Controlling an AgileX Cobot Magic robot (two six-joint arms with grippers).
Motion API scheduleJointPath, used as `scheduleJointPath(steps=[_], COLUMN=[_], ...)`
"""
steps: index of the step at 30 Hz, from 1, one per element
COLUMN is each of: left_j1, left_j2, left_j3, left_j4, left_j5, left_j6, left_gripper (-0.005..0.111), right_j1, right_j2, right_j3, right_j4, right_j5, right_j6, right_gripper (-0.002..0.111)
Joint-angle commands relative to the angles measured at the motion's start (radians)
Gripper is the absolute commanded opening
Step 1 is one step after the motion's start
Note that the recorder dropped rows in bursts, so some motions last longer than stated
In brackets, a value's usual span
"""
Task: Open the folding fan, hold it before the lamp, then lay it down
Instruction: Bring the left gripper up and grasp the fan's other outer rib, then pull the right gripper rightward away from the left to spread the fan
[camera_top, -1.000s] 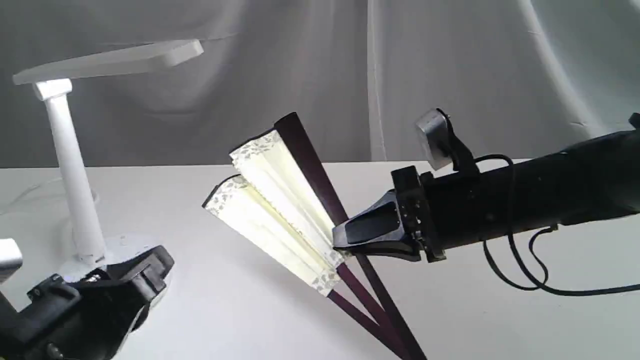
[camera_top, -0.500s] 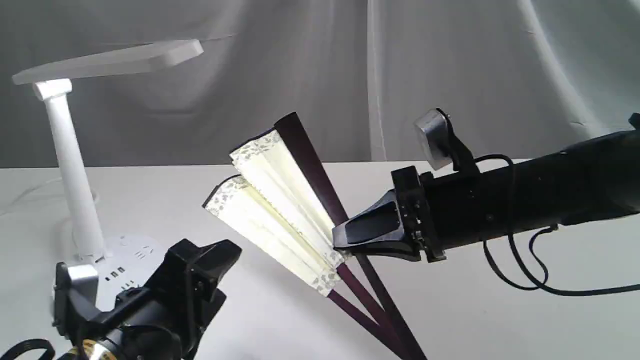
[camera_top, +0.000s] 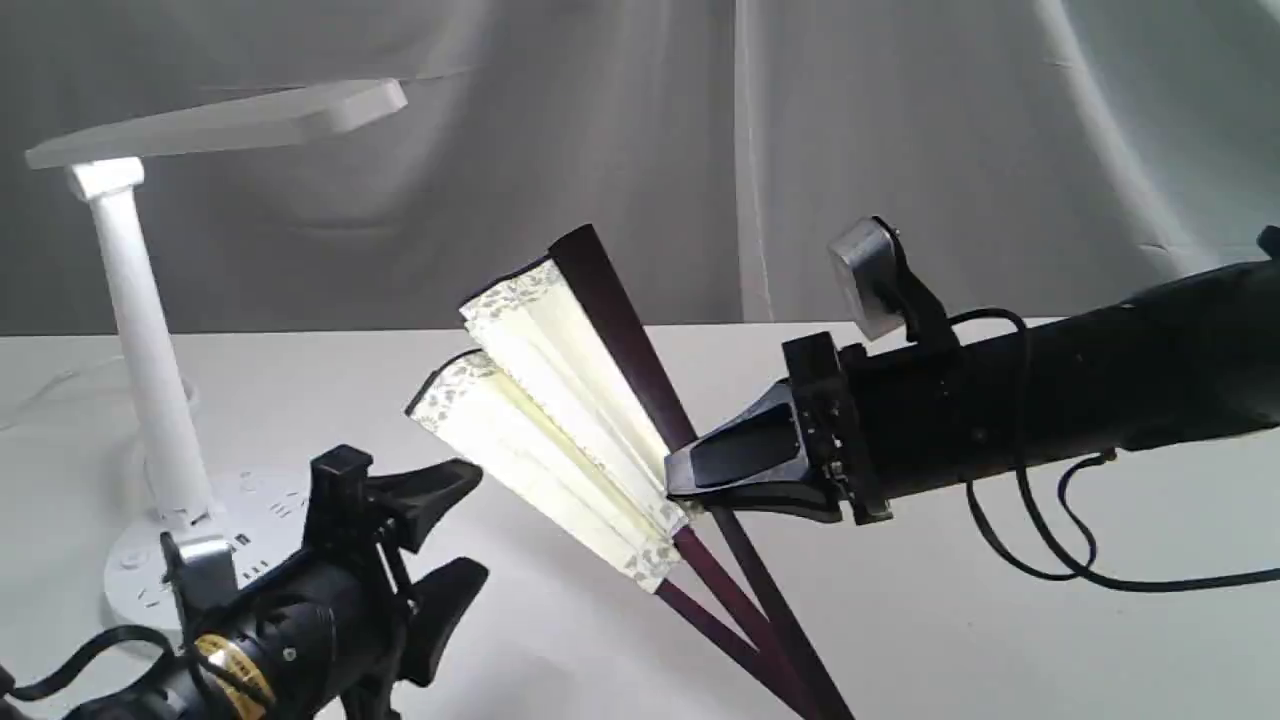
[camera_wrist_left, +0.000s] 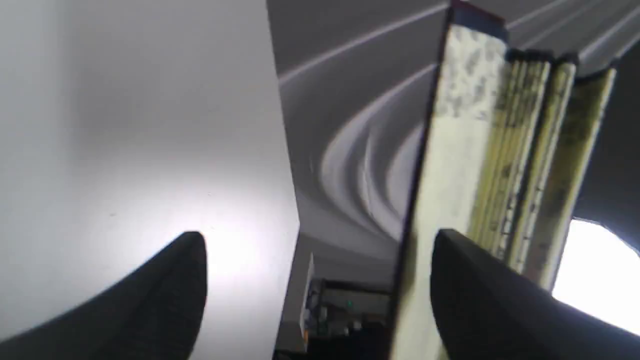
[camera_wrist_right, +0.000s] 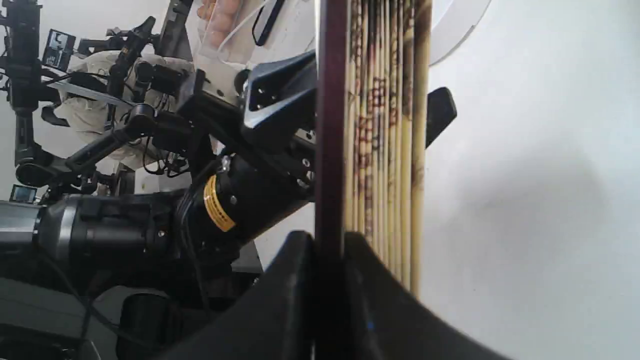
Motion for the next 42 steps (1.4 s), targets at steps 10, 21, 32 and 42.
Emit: scheduleJointPath(steps=[10,21,32,42], left_j1=[0.043,0.043,0.043,0.043], left_j2=[0.001,0.001,0.001,0.001], left_j3=[-0.090,-0.147,-0.147,-0.147], left_j4=[0.146,0.169,0.169,0.199], left_j5=[-0.022,-0.022,-0.022,-0.022], left_j6=[0.011,0.016,0.028,0.022], left_gripper=[0.064,0.045,0.017,0.000], right_j1=[-0.002,-0.002,-0.002,-0.002], right_j2=[-0.014,-0.006,-0.006,-0.006], right_j3=[0.000,0.000,0.000,0.000], right_j4=[0.022,0.016,0.019,0.019], right_j5=[0.012,0.012,0.012,0.012], right_j6=[-0.012,-0.009,-0.009,-0.012], right_gripper=[0.000,0.000,0.000,0.000])
